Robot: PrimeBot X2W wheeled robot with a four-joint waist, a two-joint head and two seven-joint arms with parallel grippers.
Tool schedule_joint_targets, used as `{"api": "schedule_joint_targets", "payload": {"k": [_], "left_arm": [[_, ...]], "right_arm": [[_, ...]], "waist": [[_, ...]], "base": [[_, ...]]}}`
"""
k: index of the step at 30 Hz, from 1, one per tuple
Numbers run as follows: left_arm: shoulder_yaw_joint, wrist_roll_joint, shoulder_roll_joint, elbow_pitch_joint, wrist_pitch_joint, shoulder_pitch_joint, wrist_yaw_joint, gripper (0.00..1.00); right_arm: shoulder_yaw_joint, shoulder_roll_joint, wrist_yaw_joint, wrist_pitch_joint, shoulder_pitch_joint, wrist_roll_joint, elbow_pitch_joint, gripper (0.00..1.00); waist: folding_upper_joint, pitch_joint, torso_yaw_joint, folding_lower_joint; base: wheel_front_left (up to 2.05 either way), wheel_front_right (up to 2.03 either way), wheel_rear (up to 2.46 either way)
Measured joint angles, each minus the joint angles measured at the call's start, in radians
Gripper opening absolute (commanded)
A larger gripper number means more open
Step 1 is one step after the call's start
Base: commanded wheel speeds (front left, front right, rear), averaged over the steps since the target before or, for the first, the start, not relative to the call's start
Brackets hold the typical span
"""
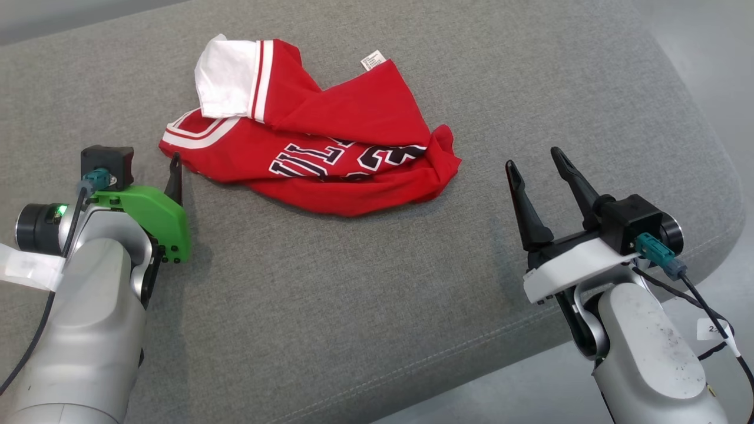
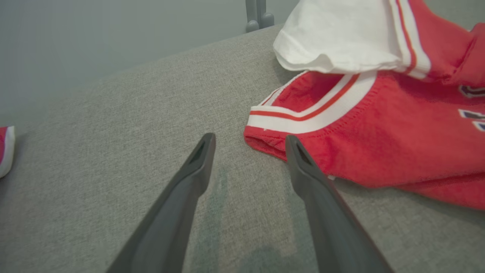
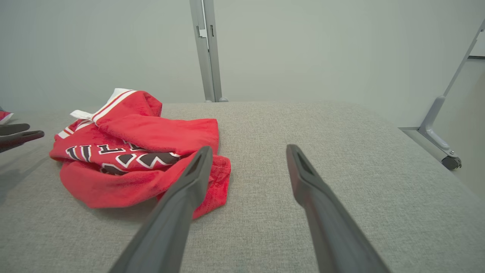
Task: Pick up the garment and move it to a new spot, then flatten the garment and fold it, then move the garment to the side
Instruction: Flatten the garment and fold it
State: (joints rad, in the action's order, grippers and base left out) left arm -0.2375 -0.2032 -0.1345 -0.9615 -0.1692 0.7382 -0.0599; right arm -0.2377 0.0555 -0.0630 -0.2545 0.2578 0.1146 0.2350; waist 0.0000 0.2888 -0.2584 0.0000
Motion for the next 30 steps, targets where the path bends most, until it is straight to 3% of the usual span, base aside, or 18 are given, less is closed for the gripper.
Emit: {"api": "schedule_joint_targets", "payload": {"k": [25, 27, 28, 29, 30], "left_arm": [[-0.025, 0.015, -0.039, -0.093, 0.074, 0.116, -0.026, 1.0], [-0.031, 0.016, -0.039, -0.096, 0.076, 0.121, -0.029, 0.5], [-0.035, 0.017, -0.039, -0.097, 0.076, 0.124, -0.029, 0.41], [-0.04, 0.02, -0.037, -0.097, 0.076, 0.127, -0.033, 0.14], [-0.047, 0.024, -0.031, -0.097, 0.076, 0.129, -0.037, 0.0]], "right_arm": [[0.015, -0.004, 0.002, 0.0, 0.001, 0.0, -0.012, 1.0], [0.017, -0.006, 0.002, 0.0, 0.001, 0.0, -0.013, 1.0], [0.019, -0.006, 0.002, 0.0, 0.001, 0.0, -0.013, 1.0], [0.024, -0.007, 0.003, 0.0, 0.001, 0.0, -0.014, 1.0], [0.03, -0.006, 0.004, 0.0, 0.001, 0.0, -0.014, 1.0]], "waist": [[0.0, 0.078, -0.086, 0.0], [0.0, 0.08, -0.086, 0.0], [0.0, 0.081, -0.085, 0.0], [0.0, 0.082, -0.084, 0.0], [0.0, 0.082, -0.082, 0.0]], "base": [[0.0, 0.0, 0.0], [0.0, 0.0, 0.0], [0.0, 0.0, 0.0], [0.0, 0.0, 0.0], [0.0, 0.0, 0.0]]}}
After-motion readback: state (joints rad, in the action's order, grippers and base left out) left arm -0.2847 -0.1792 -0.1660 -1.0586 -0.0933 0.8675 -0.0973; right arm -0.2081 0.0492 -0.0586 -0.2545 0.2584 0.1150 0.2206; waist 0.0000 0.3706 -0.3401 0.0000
